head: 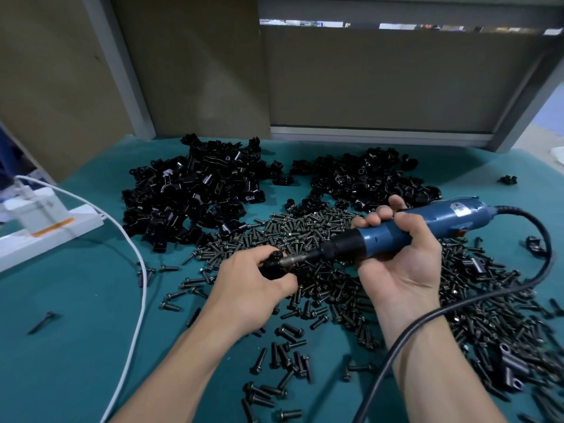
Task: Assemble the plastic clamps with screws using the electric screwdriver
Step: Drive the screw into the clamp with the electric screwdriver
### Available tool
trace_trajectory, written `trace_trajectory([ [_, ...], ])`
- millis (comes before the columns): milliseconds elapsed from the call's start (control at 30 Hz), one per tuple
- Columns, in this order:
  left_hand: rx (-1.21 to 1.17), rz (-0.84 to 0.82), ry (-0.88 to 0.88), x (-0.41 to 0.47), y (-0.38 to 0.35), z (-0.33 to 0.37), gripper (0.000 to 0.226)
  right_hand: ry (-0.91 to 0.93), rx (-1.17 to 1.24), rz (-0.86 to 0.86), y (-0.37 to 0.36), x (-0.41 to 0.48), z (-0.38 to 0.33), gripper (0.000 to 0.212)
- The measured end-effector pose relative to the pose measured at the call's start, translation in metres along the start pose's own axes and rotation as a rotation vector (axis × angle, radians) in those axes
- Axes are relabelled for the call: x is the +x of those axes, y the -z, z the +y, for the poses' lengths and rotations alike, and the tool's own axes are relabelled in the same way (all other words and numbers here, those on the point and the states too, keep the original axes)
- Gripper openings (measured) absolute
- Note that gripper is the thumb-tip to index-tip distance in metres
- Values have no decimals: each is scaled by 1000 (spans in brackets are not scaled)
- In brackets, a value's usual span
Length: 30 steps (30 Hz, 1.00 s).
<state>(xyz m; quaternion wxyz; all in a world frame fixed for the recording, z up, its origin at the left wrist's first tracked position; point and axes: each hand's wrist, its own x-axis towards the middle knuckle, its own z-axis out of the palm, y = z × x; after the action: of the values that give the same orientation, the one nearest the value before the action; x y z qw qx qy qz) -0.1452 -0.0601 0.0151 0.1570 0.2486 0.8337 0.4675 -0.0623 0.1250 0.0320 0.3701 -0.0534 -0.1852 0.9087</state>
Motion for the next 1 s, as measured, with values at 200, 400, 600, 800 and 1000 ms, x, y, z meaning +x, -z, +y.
trace_trajectory([
  [200, 63, 52, -17, -3, 3, 0, 12, -8, -9, 10, -2, 1, -13, 21],
  [400, -252, 383, 55, 12, 29, -17, 9, -27, -8, 298, -9, 5, -42, 21],
  [600, -575, 390, 56, 14, 14, -15, 20, -165, -741, 291, -24, 20, -29, 25],
  [800, -635, 361, 59, 15, 14, -16, 20, -22, -1994, 114, -33, 41, -30, 60],
  [1000, -666, 361, 24, 14, 13, -12, 15, -121, -2398, 43, -26, 42, -15, 60],
])
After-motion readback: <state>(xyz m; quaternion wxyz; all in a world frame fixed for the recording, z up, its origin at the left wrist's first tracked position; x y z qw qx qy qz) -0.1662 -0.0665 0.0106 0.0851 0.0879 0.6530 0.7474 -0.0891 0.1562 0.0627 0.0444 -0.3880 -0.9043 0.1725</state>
